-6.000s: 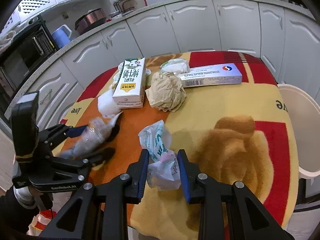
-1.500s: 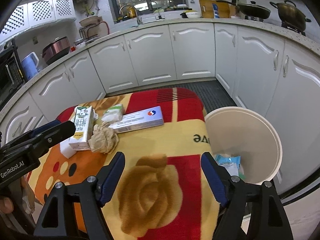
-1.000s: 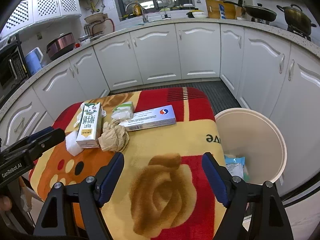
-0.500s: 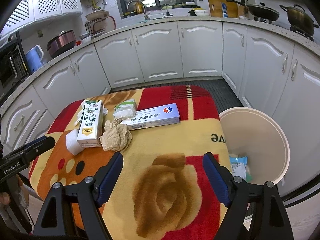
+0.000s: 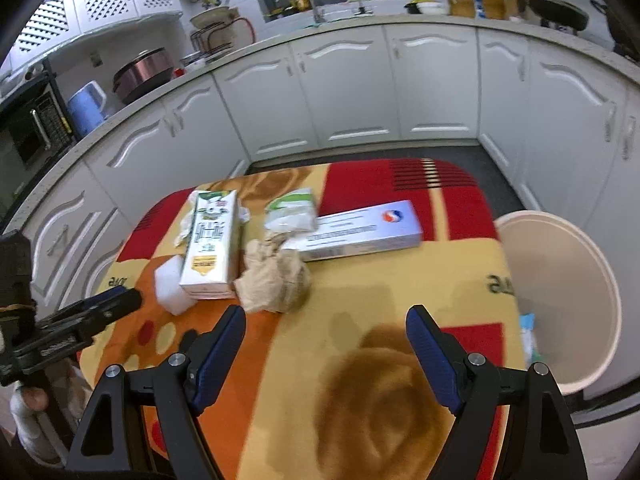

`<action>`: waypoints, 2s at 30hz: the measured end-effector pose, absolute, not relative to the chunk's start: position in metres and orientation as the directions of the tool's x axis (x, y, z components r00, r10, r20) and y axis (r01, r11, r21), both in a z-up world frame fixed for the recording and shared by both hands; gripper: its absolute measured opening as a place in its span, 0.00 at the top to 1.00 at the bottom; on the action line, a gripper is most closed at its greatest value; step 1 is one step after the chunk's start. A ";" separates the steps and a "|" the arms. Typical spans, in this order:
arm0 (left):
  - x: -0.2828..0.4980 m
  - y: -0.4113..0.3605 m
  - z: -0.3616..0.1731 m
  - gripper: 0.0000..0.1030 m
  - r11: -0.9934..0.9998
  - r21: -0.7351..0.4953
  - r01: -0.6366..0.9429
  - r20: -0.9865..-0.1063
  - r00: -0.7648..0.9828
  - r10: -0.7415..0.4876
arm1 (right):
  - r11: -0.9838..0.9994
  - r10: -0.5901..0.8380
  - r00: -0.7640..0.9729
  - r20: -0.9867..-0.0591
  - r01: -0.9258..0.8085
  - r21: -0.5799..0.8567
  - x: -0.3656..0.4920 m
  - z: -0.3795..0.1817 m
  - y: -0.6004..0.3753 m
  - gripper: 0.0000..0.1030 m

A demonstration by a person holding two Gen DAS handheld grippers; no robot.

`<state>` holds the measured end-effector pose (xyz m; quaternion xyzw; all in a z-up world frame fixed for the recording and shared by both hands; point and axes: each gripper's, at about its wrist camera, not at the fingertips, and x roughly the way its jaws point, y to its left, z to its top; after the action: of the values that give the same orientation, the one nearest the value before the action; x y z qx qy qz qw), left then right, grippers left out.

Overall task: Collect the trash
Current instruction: 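Grasp the white foam block with the left tool while the right tool grasps the crumpled brown paper, then carry the foam block and brown paper to the bin and release both inside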

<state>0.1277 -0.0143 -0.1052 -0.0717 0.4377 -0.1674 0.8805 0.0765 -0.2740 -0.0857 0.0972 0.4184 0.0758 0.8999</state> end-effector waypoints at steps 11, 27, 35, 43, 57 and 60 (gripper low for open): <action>0.167 -0.010 -0.125 0.39 0.918 -0.363 0.160 -0.769 0.505 -0.392 | 0.961 0.264 0.586 -0.766 -0.089 0.263 0.114 -0.110 -0.252 0.22; 0.167 -0.009 -0.127 0.59 0.919 -0.349 0.184 -0.775 0.494 -0.393 | 0.933 0.351 0.581 -0.735 -0.150 0.327 0.124 -0.124 -0.245 0.69; 0.129 -0.008 -0.097 0.59 0.935 -0.272 0.228 -0.746 0.563 -0.355 | 0.936 0.345 0.624 -0.701 -0.176 0.304 0.094 -0.096 -0.254 0.70; 0.098 -0.035 -0.077 0.59 0.923 -0.244 0.299 -0.720 0.582 -0.379 | 0.941 0.326 0.646 -0.690 -0.151 0.303 0.071 -0.086 -0.269 0.70; 0.074 -0.095 -0.063 0.59 0.885 -0.198 0.420 -0.703 0.568 -0.427 | 0.953 0.263 0.687 -0.678 -0.076 0.293 0.039 -0.076 -0.310 0.70; 0.073 -0.105 -0.063 0.59 0.878 -0.192 0.439 -0.704 0.561 -0.435 | 0.953 0.253 0.694 -0.674 -0.059 0.296 0.034 -0.075 -0.321 0.70</action>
<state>0.0730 -0.1054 -0.0627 0.0027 0.3978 -0.2474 0.8835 0.0343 -0.3206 -0.0749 0.1268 0.3818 0.0855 0.9115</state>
